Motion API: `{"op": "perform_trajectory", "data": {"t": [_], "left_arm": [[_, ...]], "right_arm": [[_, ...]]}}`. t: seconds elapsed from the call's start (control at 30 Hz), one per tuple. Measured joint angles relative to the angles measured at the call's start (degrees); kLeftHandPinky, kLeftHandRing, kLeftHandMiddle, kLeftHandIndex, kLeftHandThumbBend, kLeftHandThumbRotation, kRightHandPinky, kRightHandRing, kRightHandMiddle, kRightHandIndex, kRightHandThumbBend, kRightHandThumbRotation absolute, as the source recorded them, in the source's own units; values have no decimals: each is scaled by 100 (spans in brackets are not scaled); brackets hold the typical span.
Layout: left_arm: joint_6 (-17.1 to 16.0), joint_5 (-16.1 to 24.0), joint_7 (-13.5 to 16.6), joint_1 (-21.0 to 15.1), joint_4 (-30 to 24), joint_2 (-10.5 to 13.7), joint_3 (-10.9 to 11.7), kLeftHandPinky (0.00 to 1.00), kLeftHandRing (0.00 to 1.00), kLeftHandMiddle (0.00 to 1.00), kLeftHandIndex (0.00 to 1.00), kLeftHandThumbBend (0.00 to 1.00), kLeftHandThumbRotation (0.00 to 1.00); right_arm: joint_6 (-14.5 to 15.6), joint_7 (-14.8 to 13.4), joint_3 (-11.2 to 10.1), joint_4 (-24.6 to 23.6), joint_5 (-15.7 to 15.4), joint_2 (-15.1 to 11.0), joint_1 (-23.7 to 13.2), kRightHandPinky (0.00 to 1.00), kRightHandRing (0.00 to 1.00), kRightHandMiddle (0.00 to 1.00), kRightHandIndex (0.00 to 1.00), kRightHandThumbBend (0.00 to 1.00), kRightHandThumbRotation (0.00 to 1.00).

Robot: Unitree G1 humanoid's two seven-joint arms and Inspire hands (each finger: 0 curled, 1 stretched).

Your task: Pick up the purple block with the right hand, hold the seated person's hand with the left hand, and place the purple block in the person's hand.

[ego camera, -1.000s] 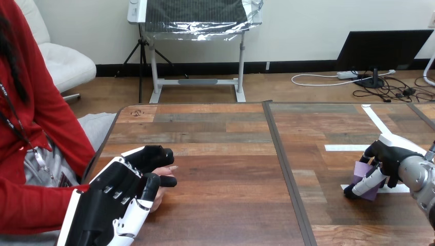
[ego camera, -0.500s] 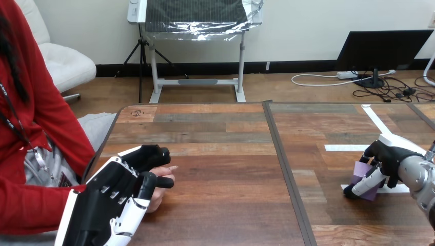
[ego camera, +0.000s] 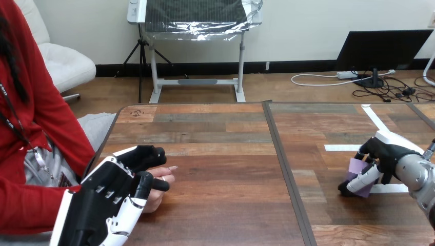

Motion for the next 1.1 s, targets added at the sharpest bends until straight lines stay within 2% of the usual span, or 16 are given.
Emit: {"op": "perform_trajectory", "data": {"t": [0.3,0.53,0.7,0.9,1.1], "left_arm": [[-81,178,85,-87,36,21,202,54,74,70,63,39,25],[-369,745,245,-293,114,26,508,52,70,69,62,44,22],[-522,1205,440,-442,140,46,760,52,70,70,62,47,19],[-652,1518,531,-574,227,95,1032,58,74,72,64,50,13],[-810,1778,555,-655,385,204,1323,62,73,72,65,58,9]], "right_arm": [[-288,-174,-110,0,98,0,33,44,48,52,53,81,0],[-565,-272,-208,-1,245,0,60,44,47,53,53,80,0],[-701,-299,-247,-2,262,-1,62,44,48,53,54,79,0],[-880,-316,-325,-2,341,-2,87,43,46,52,53,79,0],[-1013,-318,-382,-3,422,-3,107,42,45,51,53,79,0]]}}
